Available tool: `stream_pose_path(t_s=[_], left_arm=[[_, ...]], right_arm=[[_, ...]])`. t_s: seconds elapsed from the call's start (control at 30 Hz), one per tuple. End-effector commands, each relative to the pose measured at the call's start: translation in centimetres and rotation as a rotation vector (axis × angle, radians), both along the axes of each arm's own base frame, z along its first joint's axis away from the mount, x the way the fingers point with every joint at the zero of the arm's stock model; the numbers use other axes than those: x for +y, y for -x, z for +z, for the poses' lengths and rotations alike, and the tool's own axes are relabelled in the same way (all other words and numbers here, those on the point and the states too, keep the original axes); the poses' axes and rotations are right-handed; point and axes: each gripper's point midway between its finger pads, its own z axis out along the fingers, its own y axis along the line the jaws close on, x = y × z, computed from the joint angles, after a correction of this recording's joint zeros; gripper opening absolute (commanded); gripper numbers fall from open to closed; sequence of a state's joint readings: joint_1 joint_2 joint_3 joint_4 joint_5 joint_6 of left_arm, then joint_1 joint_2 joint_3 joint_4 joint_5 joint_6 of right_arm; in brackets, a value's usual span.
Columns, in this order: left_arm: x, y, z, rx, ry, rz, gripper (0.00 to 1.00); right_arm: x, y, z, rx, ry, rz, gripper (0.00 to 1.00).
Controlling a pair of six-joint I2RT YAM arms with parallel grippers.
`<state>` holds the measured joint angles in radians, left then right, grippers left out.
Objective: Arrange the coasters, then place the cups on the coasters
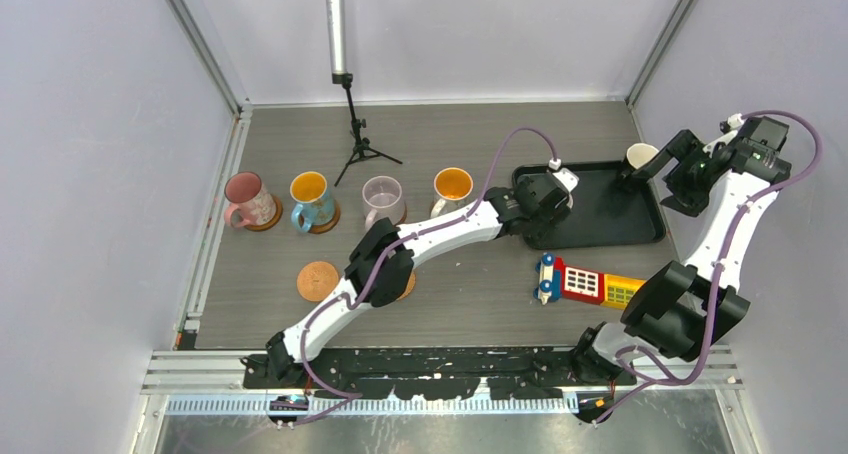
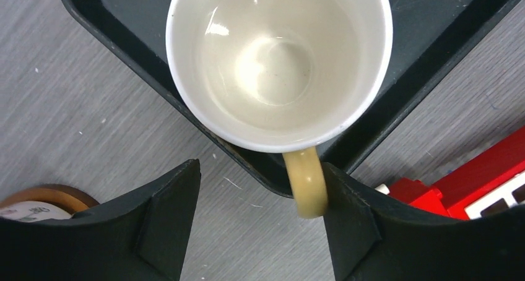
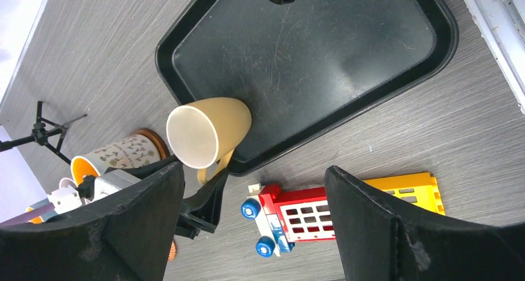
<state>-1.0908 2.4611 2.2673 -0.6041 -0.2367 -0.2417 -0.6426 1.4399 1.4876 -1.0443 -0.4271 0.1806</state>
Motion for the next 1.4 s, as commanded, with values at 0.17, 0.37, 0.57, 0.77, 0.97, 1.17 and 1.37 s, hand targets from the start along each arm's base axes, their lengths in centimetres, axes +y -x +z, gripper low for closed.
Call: stream_pose_path(t_s=[0.17, 0.37, 0.57, 0.77, 0.97, 1.17, 1.37], left_arm=[[-1.5, -1.5, 2.7, -0.064, 0.065, -0.016, 0.59], [-2.1, -1.6, 2.6, -0.022, 0.103, -0.047, 0.52], [-2.5, -1.9, 3.6, -0.031, 0.130, -0.068, 0.25], [-2.9, -2.3, 7.1, -0.098, 0.179, -0.102, 0.00], [-2.8, -2.0, 11.7, -0.170, 0.264, -0.157, 0.00], [-1.5, -0.9, 19.3, -0.241, 0.389, -0.210, 0.00], [1.9, 0.8, 23.8, -0.241, 0.498, -0.369, 0.00]], right_arm=[[0.3, 0.5, 1.6, -0.064, 0.025, 0.020, 0.88], [0.3, 0.5, 1.6, -0.065, 0.022, 0.017, 0.88], [0.5, 0.5, 1.5, -0.065, 0.007, 0.016, 0.88], [0.8, 1.0, 1.2, -0.050, 0.001, 0.031, 0.88], [1.1, 1.0, 1.1, -0.043, -0.012, 0.048, 0.87], [1.7, 0.6, 0.7, -0.049, -0.054, 0.079, 0.87], [2.6, 0.4, -0.5, -0.014, -0.132, 0.111, 0.87]])
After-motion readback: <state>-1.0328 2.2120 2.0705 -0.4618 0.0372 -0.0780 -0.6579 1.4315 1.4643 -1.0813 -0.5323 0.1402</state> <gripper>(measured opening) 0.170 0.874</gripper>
